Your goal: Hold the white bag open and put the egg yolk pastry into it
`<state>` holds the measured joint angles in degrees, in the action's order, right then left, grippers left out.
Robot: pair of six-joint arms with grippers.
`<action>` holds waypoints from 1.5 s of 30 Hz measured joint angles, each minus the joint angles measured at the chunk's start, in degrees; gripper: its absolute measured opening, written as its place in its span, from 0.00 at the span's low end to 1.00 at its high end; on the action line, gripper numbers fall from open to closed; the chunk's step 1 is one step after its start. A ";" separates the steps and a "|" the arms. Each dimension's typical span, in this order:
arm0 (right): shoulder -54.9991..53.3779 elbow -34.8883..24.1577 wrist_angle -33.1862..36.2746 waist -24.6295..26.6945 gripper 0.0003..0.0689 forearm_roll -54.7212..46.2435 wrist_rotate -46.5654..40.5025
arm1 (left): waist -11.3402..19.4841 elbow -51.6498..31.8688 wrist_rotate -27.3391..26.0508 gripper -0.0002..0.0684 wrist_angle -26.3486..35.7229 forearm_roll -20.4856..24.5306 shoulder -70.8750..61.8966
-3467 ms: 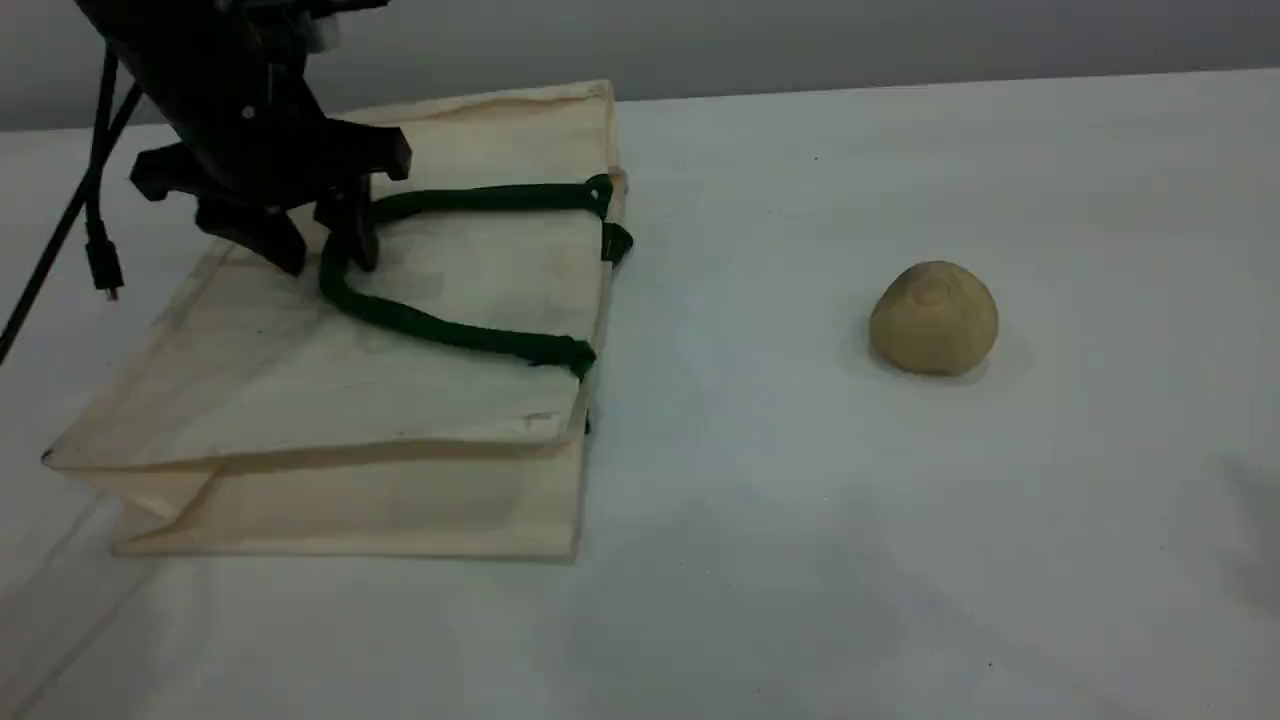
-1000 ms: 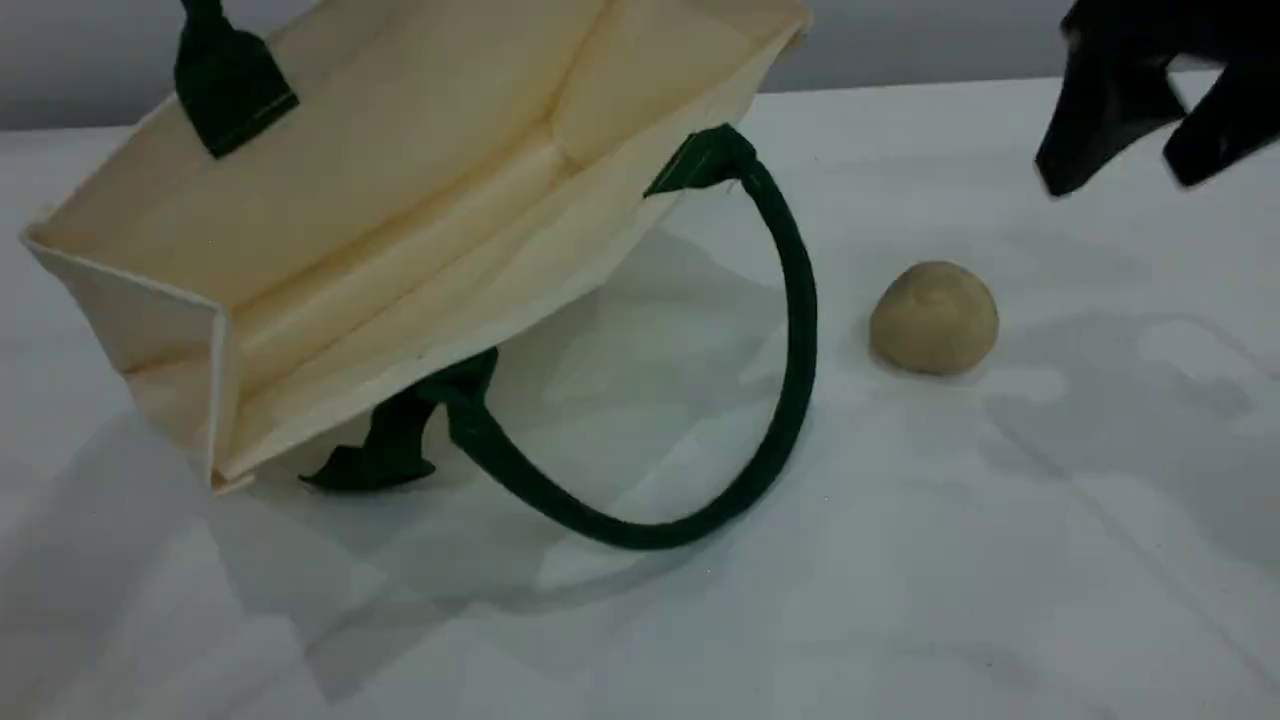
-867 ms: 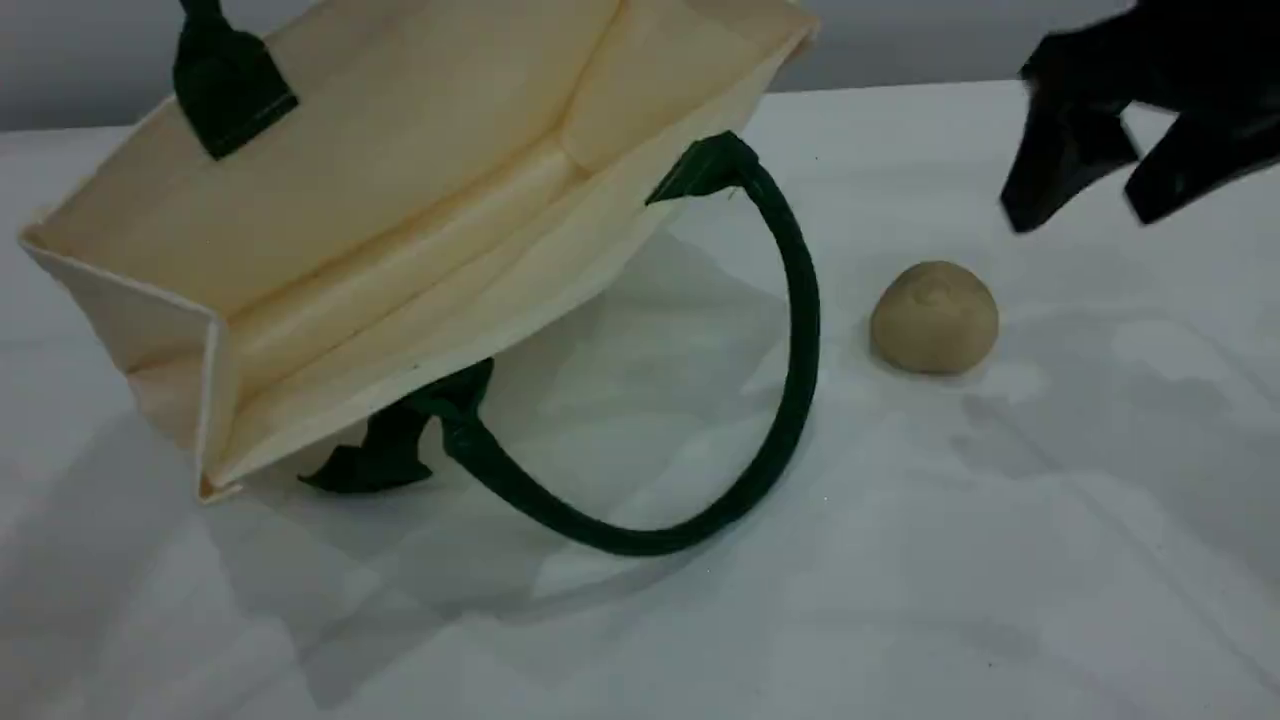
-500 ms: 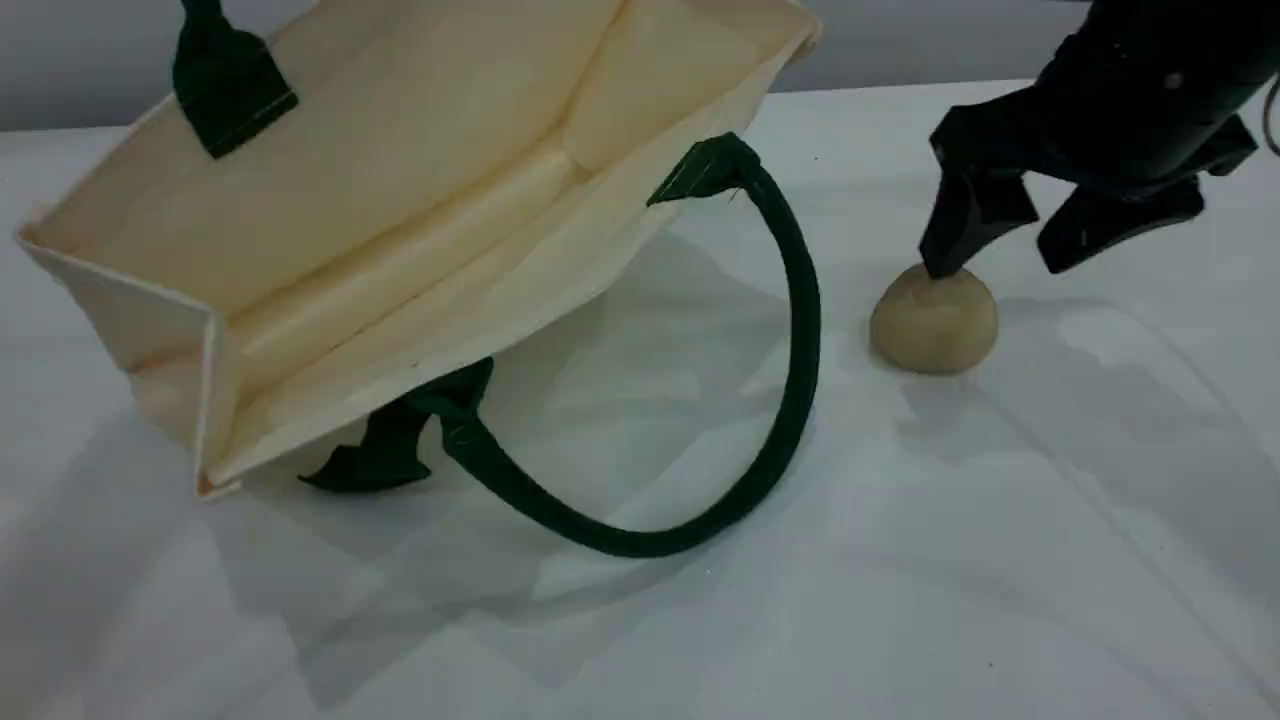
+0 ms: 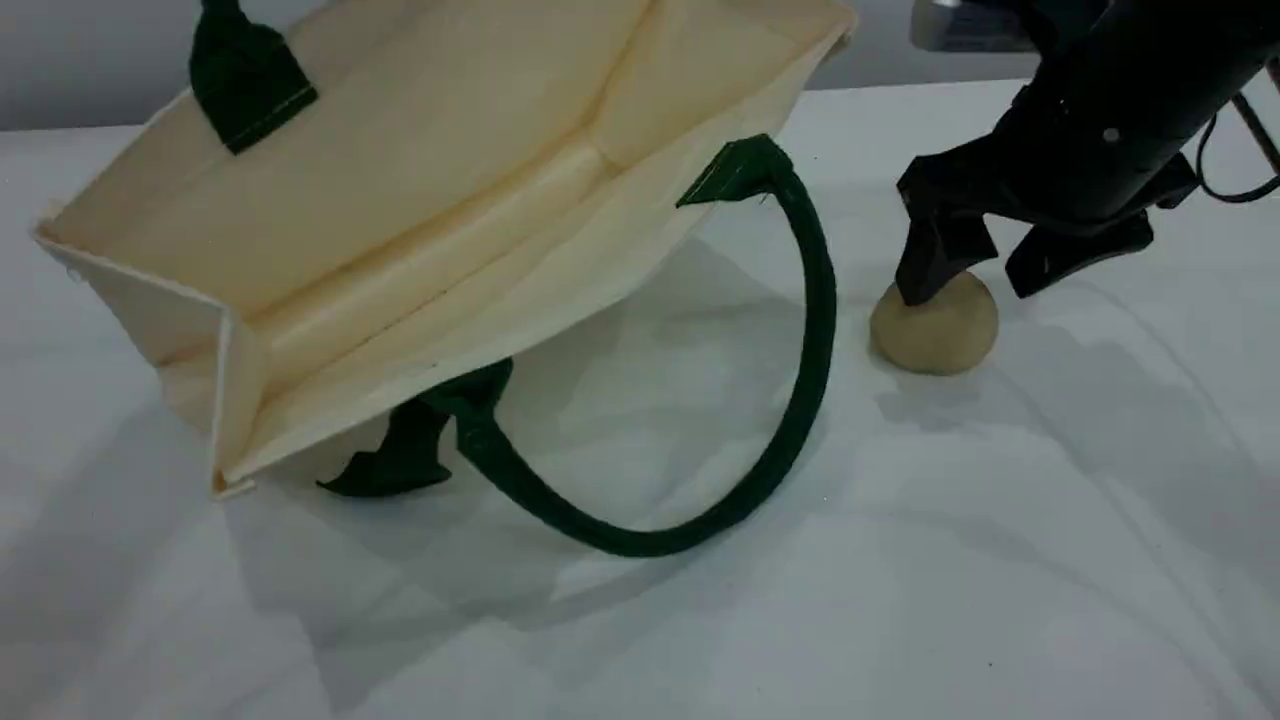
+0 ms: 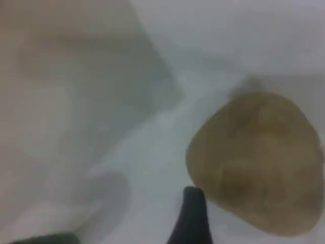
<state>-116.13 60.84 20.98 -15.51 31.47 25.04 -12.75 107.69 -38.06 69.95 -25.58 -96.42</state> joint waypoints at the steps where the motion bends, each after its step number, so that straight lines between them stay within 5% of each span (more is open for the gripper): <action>1: -0.42 0.41 0.07 0.00 0.80 0.11 0.00 | 0.00 0.00 0.00 0.13 0.00 0.00 0.00; 13: -3.54 2.59 1.03 0.00 0.77 1.82 0.12 | 0.00 0.00 0.00 0.13 0.00 0.00 0.00; 23: -5.19 2.59 1.13 0.05 0.30 1.77 2.11 | 0.00 0.00 0.00 0.13 0.00 0.00 0.00; 31: -5.07 5.66 7.84 0.11 0.29 -3.01 0.98 | 0.00 0.00 0.00 0.13 0.00 0.00 0.00; 45: 8.83 8.02 9.14 0.06 0.29 -26.51 -19.85 | 0.00 0.00 0.00 0.13 0.00 0.05 0.00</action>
<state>-107.30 68.86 30.12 -15.45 4.95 5.18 -12.75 107.69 -38.06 69.95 -25.52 -96.42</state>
